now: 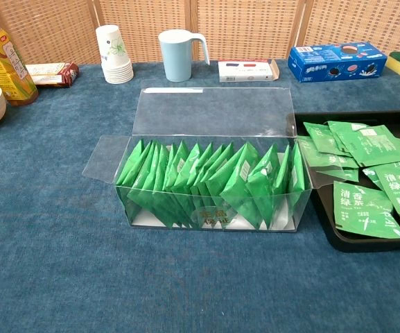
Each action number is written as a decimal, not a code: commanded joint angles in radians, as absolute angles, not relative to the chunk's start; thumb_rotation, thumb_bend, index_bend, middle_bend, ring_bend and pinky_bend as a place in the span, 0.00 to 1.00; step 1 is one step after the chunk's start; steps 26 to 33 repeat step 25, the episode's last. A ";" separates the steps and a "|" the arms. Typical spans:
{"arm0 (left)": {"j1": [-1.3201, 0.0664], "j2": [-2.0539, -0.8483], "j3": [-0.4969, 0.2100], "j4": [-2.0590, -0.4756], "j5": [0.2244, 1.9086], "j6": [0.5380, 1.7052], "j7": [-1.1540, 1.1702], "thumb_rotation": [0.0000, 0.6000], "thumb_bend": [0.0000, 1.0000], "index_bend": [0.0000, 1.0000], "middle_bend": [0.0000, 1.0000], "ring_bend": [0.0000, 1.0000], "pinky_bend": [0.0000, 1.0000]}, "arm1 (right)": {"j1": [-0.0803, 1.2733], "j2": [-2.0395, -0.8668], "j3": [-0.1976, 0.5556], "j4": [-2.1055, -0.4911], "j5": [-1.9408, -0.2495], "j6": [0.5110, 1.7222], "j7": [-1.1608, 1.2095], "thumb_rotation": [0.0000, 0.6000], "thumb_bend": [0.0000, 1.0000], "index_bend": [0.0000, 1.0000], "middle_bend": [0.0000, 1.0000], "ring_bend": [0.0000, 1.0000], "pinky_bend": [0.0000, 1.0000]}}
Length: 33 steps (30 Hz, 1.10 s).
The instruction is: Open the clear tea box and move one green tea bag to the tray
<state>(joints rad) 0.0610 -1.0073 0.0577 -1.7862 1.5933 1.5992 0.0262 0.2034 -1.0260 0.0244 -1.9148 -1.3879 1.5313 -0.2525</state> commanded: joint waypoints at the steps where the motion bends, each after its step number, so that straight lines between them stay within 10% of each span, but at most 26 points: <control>1: 0.065 -1.010 0.062 -1.785 1.600 1.603 0.026 1.00 0.29 0.13 0.02 0.00 0.26 | 0.175 -1.034 0.010 -1.914 -1.406 1.555 -0.254 1.00 0.37 0.06 0.00 0.00 0.00; 33: 0.034 -1.001 0.050 -1.842 1.636 1.573 0.064 1.00 0.29 0.13 0.02 0.00 0.26 | 0.134 -1.039 0.020 -1.918 -1.465 1.523 -0.230 1.00 0.37 0.07 0.00 0.00 0.00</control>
